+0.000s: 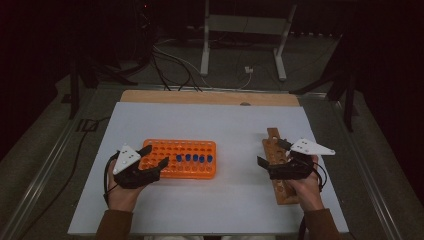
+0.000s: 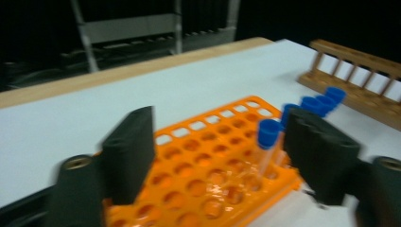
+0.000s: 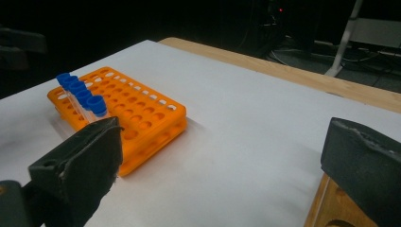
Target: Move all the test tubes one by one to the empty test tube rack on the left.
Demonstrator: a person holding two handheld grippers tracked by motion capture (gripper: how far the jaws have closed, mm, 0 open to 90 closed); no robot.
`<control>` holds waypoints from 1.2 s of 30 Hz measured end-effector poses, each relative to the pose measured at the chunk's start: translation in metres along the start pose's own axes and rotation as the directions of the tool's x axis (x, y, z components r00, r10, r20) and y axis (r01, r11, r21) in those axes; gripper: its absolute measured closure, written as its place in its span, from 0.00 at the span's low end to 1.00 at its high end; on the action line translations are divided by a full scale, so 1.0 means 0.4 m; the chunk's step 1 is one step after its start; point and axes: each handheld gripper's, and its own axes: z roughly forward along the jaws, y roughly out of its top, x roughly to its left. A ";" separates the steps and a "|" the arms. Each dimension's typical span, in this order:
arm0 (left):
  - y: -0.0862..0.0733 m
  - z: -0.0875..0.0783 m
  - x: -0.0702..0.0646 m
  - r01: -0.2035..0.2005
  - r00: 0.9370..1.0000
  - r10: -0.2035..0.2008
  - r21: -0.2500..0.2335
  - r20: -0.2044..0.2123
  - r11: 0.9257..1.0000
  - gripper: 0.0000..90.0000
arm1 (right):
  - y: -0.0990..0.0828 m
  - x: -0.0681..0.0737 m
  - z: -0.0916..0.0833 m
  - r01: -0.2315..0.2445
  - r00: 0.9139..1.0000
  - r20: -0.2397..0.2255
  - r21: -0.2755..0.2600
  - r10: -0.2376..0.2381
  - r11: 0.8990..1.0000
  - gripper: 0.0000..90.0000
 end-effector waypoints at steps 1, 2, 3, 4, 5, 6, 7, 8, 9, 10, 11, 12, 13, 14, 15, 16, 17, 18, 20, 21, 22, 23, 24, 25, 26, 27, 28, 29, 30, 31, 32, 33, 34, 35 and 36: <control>0.001 -0.008 0.005 0.007 1.000 -0.007 -0.005 -0.008 1.000 0.22 | -0.002 0.000 -0.001 -0.004 1.000 0.001 -0.003 0.004 1.000 0.00; 0.001 -0.015 0.010 0.011 1.000 -0.011 -0.008 -0.017 1.000 0.19 | -0.005 -0.001 -0.003 -0.005 1.000 -0.001 -0.005 0.005 1.000 0.00; 0.001 -0.023 0.016 0.011 1.000 -0.012 -0.014 -0.022 1.000 0.18 | -0.007 -0.002 -0.004 -0.005 1.000 0.000 -0.009 0.005 1.000 0.00; -0.001 -0.030 0.020 0.016 1.000 -0.017 -0.023 -0.026 1.000 0.17 | -0.009 -0.002 -0.006 -0.006 1.000 0.000 -0.012 0.006 1.000 0.00; -0.002 -0.035 0.023 0.020 0.999 -0.021 -0.026 -0.038 0.999 0.12 | -0.012 -0.003 -0.008 -0.006 1.000 0.002 -0.016 0.006 1.000 0.00; -0.005 -0.041 0.027 0.016 0.999 -0.017 -0.023 -0.036 1.000 0.08 | -0.014 -0.003 -0.010 -0.009 1.000 0.001 -0.021 0.009 1.000 0.00; -0.007 -0.045 0.031 0.018 0.999 -0.019 -0.025 -0.041 1.000 0.04 | -0.017 -0.004 -0.012 -0.010 1.000 0.003 -0.024 0.010 1.000 0.00; -0.010 -0.050 0.034 0.017 0.999 -0.018 -0.026 -0.038 1.000 0.03 | -0.019 -0.004 -0.013 -0.013 1.000 0.005 -0.026 0.013 1.000 0.00; -0.013 -0.054 0.036 0.016 0.999 -0.017 -0.026 -0.038 1.000 0.02 | -0.022 -0.005 -0.014 -0.014 1.000 0.007 -0.029 0.014 0.999 0.00; -0.015 -0.058 0.039 0.016 0.999 -0.018 -0.032 -0.046 0.999 0.01 | -0.025 -0.005 -0.016 -0.018 1.000 0.006 -0.032 0.019 0.999 0.00; -0.017 -0.063 0.042 0.022 0.999 -0.024 -0.039 -0.048 0.999 0.01 | -0.028 -0.006 -0.017 -0.019 1.000 0.008 -0.035 0.019 0.999 0.00; -0.019 -0.066 0.045 0.025 0.998 -0.027 -0.043 -0.049 0.999 0.01 | -0.030 -0.006 -0.019 -0.021 1.000 0.009 -0.038 0.021 0.999 0.00; -0.021 -0.070 0.047 0.027 0.998 -0.029 -0.052 -0.056 0.998 0.01 | -0.032 -0.007 -0.020 -0.022 1.000 0.010 -0.039 0.022 0.999 0.00; -0.023 -0.074 0.049 0.027 0.998 -0.030 -0.058 -0.058 0.998 0.01 | -0.035 -0.007 -0.022 -0.023 1.000 0.012 -0.042 0.024 0.999 0.00; -0.025 -0.077 0.050 0.028 0.998 -0.031 -0.064 -0.058 0.998 0.01 | -0.037 -0.007 -0.024 -0.022 1.000 0.014 -0.043 0.023 0.999 0.00; -0.026 -0.080 0.052 0.026 0.997 -0.030 -0.067 -0.065 0.997 0.01 | -0.040 -0.007 -0.025 -0.019 1.000 0.018 -0.047 0.020 0.999 0.00; -0.028 -0.082 0.054 0.024 0.997 -0.029 -0.066 -0.071 0.997 0.01 | -0.042 -0.007 -0.026 -0.014 1.000 0.023 -0.046 0.015 0.999 0.00; -0.029 -0.083 0.056 0.023 0.997 -0.028 -0.067 -0.073 0.997 0.01 | -0.044 -0.007 -0.027 -0.012 1.000 0.027 -0.044 0.014 0.999 0.00; -0.033 -0.086 0.060 0.022 0.996 -0.028 -0.069 -0.082 0.997 0.01 | -0.048 -0.007 -0.030 -0.012 0.999 0.030 -0.048 0.014 0.999 0.00; -0.035 -0.088 0.062 0.022 0.996 -0.028 -0.070 -0.083 0.997 0.01 | -0.049 -0.008 -0.033 -0.015 0.999 0.032 -0.057 0.017 0.998 0.00; -0.037 -0.089 0.063 0.023 0.996 -0.029 -0.068 -0.087 0.997 0.01 | -0.050 -0.008 -0.036 -0.020 0.999 0.036 -0.063 0.022 0.998 0.00; -0.039 -0.091 0.064 0.020 0.995 -0.026 -0.067 -0.092 0.998 0.01 | -0.051 -0.010 -0.038 -0.021 0.999 0.039 -0.068 0.024 0.997 0.00; -0.041 -0.093 0.065 0.022 0.995 -0.028 -0.068 -0.093 0.997 0.01 | -0.052 -0.012 -0.041 -0.023 0.999 0.041 -0.070 0.026 0.997 0.00; -0.044 -0.096 0.067 0.020 0.995 -0.027 -0.068 -0.096 0.998 0.01 | -0.053 -0.013 -0.044 -0.028 0.999 0.044 -0.073 0.031 0.997 0.00; -0.046 -0.098 0.067 0.022 0.994 -0.029 -0.068 -0.101 0.997 0.01 | -0.054 -0.014 -0.047 -0.028 0.998 0.046 -0.077 0.031 0.997 0.00; -0.049 -0.101 0.068 0.022 0.995 -0.029 -0.069 -0.100 0.997 0.01 | -0.055 -0.016 -0.051 -0.030 0.998 0.050 -0.081 0.034 0.996 0.00; -0.051 -0.104 0.069 0.021 0.995 -0.027 -0.070 -0.099 0.997 0.01 | -0.056 -0.018 -0.054 -0.035 0.998 0.053 -0.086 0.039 0.996 0.00; -0.053 -0.106 0.070 0.014 0.995 -0.021 -0.066 -0.102 0.998 0.01 | -0.058 -0.021 -0.058 -0.037 0.997 0.056 -0.092 0.043 0.995 0.00; -0.056 -0.108 0.071 0.013 0.995 -0.019 -0.067 -0.103 0.998 0.01 | -0.060 -0.024 -0.062 -0.042 0.997 0.062 -0.096 0.048 0.994 0.00; -0.058 -0.109 0.072 0.008 0.994 -0.015 -0.068 -0.104 0.998 0.01 | -0.062 -0.026 -0.066 -0.049 0.996 0.066 -0.101 0.055 0.994 0.00; -0.061 -0.110 0.073 0.005 0.994 -0.012 -0.066 -0.107 0.998 0.01 | -0.065 -0.029 -0.070 -0.052 0.996 0.070 -0.106 0.060 0.993 0.00; -0.062 -0.110 0.074 0.007 0.994 -0.015 -0.065 -0.109 0.998 0.01 | -0.068 -0.031 -0.073 -0.058 0.995 0.075 -0.109 0.066 0.992 0.00; -0.064 -0.109 0.075 0.005 0.994 -0.012 -0.062 -0.113 0.998 0.01 | -0.071 -0.034 -0.076 -0.060 0.995 0.077 -0.112 0.069 0.992 0.00; -0.066 -0.108 0.075 0.006 0.993 -0.013 -0.063 -0.117 0.998 0.01 | -0.074 -0.036 -0.078 -0.061 0.994 0.082 -0.112 0.070 0.992 0.00; -0.067 -0.107 0.075 0.006 0.993 -0.013 -0.063 -0.120 0.998 0.01 | -0.076 -0.037 -0.078 -0.058 0.994 0.089 -0.111 0.068 0.992 0.00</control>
